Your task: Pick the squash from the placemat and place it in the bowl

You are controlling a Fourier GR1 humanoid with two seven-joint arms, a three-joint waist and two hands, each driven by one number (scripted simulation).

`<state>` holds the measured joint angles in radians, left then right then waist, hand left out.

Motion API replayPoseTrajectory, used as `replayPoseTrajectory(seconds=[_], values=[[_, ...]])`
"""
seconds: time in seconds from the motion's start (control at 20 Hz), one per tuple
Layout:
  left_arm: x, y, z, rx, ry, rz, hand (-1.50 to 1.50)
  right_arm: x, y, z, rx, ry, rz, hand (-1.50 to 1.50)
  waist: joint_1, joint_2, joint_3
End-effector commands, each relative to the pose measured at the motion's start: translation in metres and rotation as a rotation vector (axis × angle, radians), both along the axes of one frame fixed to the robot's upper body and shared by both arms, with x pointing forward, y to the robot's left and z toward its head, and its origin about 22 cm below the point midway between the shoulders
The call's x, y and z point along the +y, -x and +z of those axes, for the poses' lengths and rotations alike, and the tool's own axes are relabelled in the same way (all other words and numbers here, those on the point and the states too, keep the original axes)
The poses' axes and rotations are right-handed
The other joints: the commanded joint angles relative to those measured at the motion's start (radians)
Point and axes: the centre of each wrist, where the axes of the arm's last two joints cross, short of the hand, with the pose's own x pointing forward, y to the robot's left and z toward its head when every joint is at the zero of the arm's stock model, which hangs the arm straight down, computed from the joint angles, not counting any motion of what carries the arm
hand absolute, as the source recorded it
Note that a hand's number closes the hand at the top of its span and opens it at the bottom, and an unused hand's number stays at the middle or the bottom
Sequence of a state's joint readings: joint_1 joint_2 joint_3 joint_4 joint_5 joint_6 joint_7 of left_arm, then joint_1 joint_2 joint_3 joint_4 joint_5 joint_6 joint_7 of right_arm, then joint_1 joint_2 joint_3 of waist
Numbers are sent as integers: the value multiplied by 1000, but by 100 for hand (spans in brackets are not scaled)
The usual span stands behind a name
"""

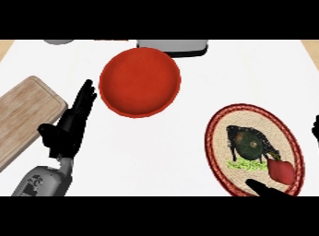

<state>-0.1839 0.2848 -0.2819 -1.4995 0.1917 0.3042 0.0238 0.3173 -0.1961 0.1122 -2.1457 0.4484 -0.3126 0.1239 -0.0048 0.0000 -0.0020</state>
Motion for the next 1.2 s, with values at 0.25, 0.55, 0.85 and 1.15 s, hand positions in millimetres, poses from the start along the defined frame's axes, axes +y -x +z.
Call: replayPoseTrajectory(seconds=[0.25, 0.55, 0.85, 1.15], values=[[-3, 9, 21, 1, -9, -29, 0, 4, -15, 33, 360, 42, 0, -150, 14, -1, 1], [7, 0, -8, -5, 17, -2, 0, -5, -45, 1, 493, 48, 10, -150, 6, 1, 2], [-2, -4, -11, 2, 4, -5, 0, -14, -17, -18, 477, 21, 43, -150, -1, 0, 2], [7, 3, 6, 4, 7, -15, 0, -21, -16, -23, 398, -65, 88, -150, 1, -1, 2]])
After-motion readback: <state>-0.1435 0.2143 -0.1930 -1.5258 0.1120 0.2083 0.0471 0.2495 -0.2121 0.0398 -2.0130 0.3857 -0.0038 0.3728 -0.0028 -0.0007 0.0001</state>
